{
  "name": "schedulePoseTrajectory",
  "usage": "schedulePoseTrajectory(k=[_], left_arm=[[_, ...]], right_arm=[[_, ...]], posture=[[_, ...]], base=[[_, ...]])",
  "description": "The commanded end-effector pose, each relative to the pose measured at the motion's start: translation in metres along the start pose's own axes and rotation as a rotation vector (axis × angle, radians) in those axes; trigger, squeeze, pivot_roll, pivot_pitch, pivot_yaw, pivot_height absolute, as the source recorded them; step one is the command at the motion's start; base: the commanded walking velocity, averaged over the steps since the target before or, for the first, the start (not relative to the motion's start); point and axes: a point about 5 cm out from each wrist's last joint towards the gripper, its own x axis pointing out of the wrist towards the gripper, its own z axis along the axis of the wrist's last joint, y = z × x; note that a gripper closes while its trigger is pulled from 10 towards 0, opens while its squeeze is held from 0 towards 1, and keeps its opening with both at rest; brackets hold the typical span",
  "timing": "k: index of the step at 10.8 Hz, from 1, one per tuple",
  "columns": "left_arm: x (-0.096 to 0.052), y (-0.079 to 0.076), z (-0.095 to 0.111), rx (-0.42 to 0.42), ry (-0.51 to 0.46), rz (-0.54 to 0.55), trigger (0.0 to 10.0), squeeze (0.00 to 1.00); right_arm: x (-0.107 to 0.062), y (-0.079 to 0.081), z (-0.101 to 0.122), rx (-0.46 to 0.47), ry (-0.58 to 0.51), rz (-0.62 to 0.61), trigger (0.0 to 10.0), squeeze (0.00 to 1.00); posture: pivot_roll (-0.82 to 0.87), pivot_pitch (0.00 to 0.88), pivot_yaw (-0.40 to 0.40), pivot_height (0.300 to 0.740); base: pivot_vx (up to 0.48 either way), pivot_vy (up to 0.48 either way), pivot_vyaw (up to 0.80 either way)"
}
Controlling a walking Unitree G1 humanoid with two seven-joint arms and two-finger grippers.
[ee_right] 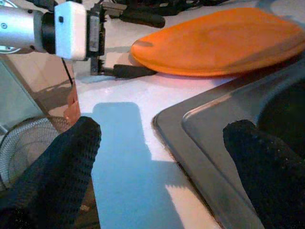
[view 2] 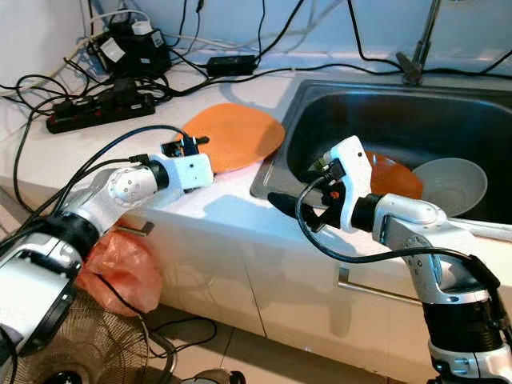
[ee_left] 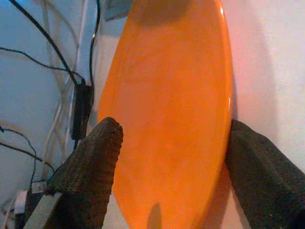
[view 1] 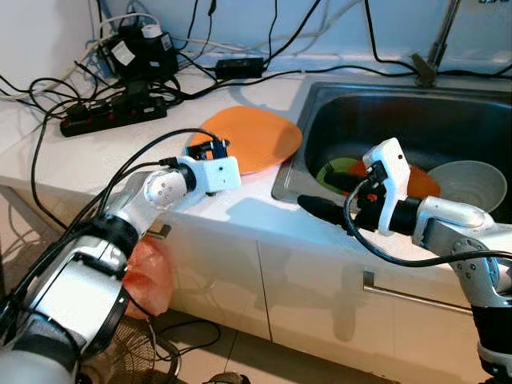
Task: Kitchen organization
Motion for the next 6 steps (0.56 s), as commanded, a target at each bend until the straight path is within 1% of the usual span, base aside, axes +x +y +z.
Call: schedulePoseTrajectory(k=[1, 2, 3, 6], left_arm=[[-0.0017, -0.0116, -0.0126, -0.004, 0.079, -0.035, 10.0, 0.0], [-0.0006, -0.0074, -0.0134, -0.006, 0.098, 0.009, 1.6, 0.0], [0.0006, -0.0092, -0.0132, -0.009, 0.104, 0.007, 0.0, 0.0], [0.0046, -0.013, -0.0077, -0.006, 0.084, -0.011, 0.0, 0.0]], right_arm=[[-0.0001, 0.0055, 0.0011, 0.0, -0.007, 0.011, 10.0, 0.0], [-0.0003, 0.007, 0.0008, 0.008, -0.012, 0.006, 10.0, 0.0], [-0.0003, 0.0072, 0.0004, 0.013, -0.014, 0.002, 10.0, 0.0], [-0.0013, 0.007, -0.0004, 0.021, -0.014, -0.009, 10.0, 0.0]], posture=[[0.07, 0.121, 0.154, 0.74], [0.06, 0.128, 0.155, 0.74], [0.06, 0.131, 0.156, 0.74], [0.06, 0.136, 0.162, 0.74]], base=[[0.0, 0.0, 0.0], [0.0, 0.0, 0.0], [0.0, 0.0, 0.0], [0.0, 0.0, 0.0]])
